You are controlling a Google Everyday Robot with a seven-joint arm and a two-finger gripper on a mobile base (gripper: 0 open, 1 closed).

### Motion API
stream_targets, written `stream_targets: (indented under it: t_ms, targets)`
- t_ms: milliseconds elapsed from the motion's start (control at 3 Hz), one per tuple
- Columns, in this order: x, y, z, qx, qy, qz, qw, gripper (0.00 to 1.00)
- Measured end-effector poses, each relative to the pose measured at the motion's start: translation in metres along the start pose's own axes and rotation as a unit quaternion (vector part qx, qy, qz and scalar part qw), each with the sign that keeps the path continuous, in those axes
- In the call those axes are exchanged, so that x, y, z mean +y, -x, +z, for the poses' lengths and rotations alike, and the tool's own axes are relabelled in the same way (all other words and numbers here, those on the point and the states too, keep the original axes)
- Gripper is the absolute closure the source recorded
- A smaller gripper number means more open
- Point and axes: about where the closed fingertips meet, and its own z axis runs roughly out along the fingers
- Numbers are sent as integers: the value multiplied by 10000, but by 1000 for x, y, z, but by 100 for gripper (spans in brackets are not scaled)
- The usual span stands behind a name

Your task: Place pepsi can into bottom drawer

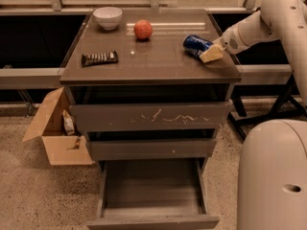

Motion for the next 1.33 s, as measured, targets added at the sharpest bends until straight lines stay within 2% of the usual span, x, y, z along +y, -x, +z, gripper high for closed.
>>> stream_targets:
  t_ms: [333, 667, 1000, 1333]
  targets:
    - [17, 15, -15, -216, 225, -273, 9991, 100]
    - [44, 34, -36, -427, 494, -687, 9955, 100]
    - [71, 41, -51, -454, 739, -894, 9922, 100]
    - [105, 34, -57, -353, 1057, -899, 9897, 100]
